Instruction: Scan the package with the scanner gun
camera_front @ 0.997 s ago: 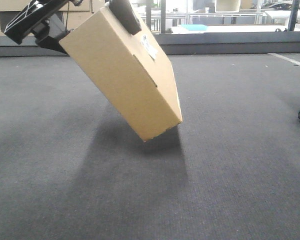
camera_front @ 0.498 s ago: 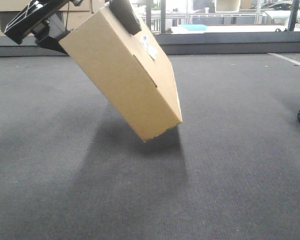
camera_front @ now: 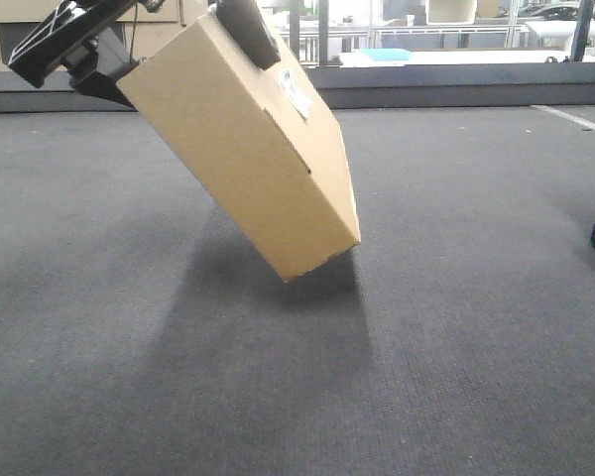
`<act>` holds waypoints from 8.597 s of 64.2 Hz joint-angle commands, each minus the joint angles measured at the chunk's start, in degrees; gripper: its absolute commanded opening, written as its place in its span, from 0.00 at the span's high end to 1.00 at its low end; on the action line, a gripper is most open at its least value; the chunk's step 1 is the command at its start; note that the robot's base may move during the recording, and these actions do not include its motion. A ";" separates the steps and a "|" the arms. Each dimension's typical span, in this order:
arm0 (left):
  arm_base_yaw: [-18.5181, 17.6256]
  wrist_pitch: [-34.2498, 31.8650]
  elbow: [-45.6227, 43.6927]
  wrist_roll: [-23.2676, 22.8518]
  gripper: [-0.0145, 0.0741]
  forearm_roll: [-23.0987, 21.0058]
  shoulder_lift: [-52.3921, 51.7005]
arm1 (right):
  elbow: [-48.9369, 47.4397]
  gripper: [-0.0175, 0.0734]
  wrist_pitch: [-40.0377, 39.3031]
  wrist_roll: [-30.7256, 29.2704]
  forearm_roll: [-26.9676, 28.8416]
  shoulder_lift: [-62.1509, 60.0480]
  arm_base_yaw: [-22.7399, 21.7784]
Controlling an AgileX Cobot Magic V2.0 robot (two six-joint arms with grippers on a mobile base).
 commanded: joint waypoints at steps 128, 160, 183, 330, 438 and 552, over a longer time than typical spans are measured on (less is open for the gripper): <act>34.64 17.61 4.66 27.44 0.96 20.19 -6.73 | 6.26 0.99 66.23 -0.29 -8.63 -79.58 0.07; 34.64 16.82 4.66 27.44 0.20 20.20 -6.73 | 6.26 0.99 66.23 -0.29 -8.16 -79.57 0.07; 34.64 18.59 0.54 26.56 0.20 21.52 -10.85 | 6.26 0.99 66.23 -0.29 -8.05 -79.57 0.07; 34.64 -2.25 36.26 25.06 0.96 18.46 -83.38 | -6.28 0.99 76.01 -0.29 -8.05 -79.65 5.21; 34.64 -2.13 36.26 25.06 0.96 18.46 -83.49 | 13.79 0.99 64.95 -13.85 -3.49 -89.73 6.23; 29.05 -35.35 68.19 17.70 0.96 21.49 -85.68 | 13.79 0.99 64.95 -13.85 -3.49 -89.73 6.23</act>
